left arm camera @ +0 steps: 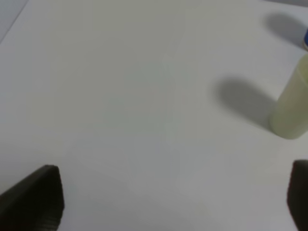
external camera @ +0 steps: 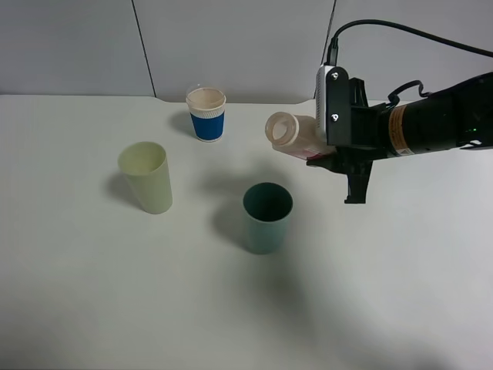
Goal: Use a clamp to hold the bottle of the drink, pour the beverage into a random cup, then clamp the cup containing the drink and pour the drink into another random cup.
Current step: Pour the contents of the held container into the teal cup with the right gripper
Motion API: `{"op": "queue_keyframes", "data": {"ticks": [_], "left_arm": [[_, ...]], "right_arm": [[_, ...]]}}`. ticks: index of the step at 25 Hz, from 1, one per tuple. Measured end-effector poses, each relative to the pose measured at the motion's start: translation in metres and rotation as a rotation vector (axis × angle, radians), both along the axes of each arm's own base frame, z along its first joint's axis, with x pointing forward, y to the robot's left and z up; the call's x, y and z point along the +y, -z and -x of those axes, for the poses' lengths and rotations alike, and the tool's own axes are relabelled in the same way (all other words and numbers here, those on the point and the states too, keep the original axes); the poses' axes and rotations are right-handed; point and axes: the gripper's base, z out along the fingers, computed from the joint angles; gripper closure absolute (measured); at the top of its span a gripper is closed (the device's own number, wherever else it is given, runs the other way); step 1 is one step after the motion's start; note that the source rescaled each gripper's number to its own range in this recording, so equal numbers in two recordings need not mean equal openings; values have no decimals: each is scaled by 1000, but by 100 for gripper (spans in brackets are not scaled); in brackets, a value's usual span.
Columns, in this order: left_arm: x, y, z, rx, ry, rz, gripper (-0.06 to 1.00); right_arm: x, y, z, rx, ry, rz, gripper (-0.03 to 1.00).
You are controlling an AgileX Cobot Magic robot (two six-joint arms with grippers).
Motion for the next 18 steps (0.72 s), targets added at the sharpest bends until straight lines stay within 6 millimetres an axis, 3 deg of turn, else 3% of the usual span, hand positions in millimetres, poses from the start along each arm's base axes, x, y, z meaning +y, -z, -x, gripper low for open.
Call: {"op": "queue_keyframes", "data": {"ticks": [18], "left_arm": [[0,0,0,0,0,0,15]], "right_arm": [[-6,-5,20,-18,40,85,97]]}}
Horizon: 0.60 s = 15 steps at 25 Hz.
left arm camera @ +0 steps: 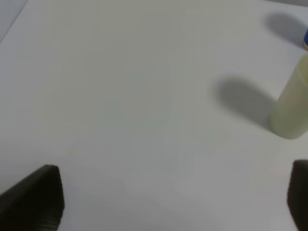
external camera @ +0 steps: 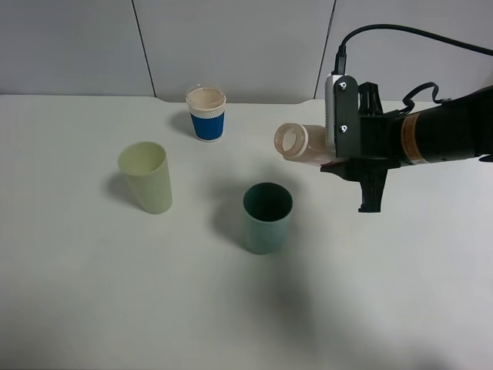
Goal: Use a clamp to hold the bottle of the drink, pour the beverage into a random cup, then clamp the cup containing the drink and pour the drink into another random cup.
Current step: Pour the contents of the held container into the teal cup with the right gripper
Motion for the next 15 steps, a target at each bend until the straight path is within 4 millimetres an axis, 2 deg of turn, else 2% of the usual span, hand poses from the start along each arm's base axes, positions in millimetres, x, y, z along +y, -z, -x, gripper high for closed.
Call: {"op": "queue_keyframes", "data": {"ticks": [10,15], "left_arm": [[0,0,0,0,0,0,15],[0,0,0,0,0,0,15]], "right_arm": [[-2,0,-1,-7,15,20,97],[4,13,0,19,-31,67,97]]}}
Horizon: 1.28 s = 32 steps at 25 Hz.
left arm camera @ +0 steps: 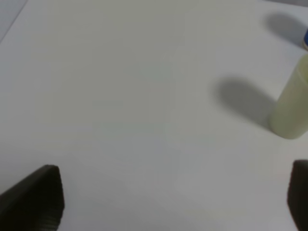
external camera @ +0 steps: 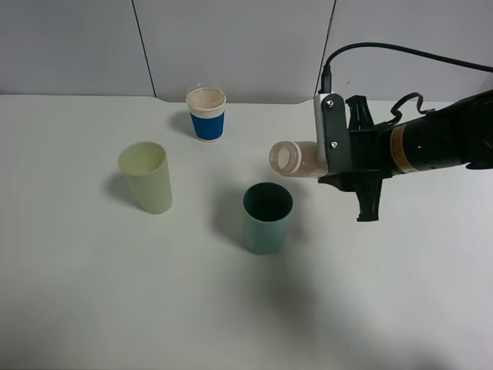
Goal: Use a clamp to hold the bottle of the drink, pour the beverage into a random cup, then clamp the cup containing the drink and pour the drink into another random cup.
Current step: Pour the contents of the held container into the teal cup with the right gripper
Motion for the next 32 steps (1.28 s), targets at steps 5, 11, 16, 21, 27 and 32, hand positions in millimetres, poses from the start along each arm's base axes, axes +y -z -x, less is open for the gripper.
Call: {"op": "queue_keyframes", "data": {"ticks": [5,11,16,21,27,32], "left_arm": [[0,0,0,0,0,0,15],[0,0,0,0,0,0,15],[0,0,0,0,0,0,15],[0,0,0,0,0,0,15],[0,0,0,0,0,0,15],[0,0,0,0,0,0,15]], "right_arm": [[6,3,2,4,-21,18,97],[5,4,2,-8,-6,42,97],[4,4,1,-11,1,49,97],[4,4,1,-11,1,50,97],[17,4,7,-41,-39,98,97],[19,4,8,-61,-33,132,97]]}}
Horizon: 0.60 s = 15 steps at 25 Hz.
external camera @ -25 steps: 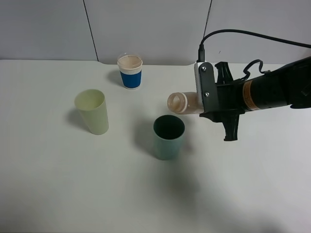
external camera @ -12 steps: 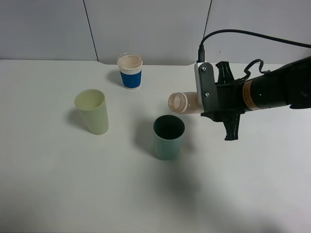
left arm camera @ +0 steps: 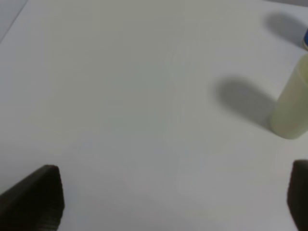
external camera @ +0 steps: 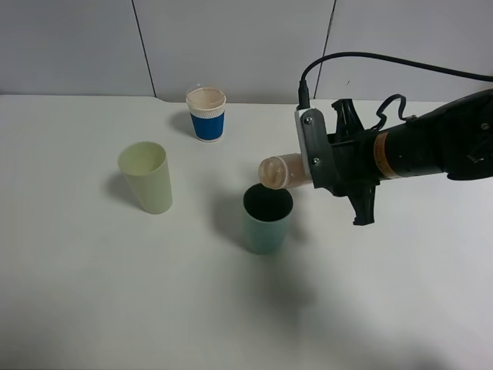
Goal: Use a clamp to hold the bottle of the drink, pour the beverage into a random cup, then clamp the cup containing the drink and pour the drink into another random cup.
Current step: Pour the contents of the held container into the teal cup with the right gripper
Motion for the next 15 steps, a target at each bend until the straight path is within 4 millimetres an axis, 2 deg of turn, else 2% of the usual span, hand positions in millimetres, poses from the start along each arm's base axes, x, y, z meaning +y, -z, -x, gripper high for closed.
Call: {"op": "queue_keyframes", "data": {"ticks": [7,15], "left_arm": [[0,0,0,0,0,0,15],[0,0,0,0,0,0,15]], "right_arm": [[-2,-11,1,-42,8,-9,97],[-3,-13,1,-51,18,-2,97]]}}
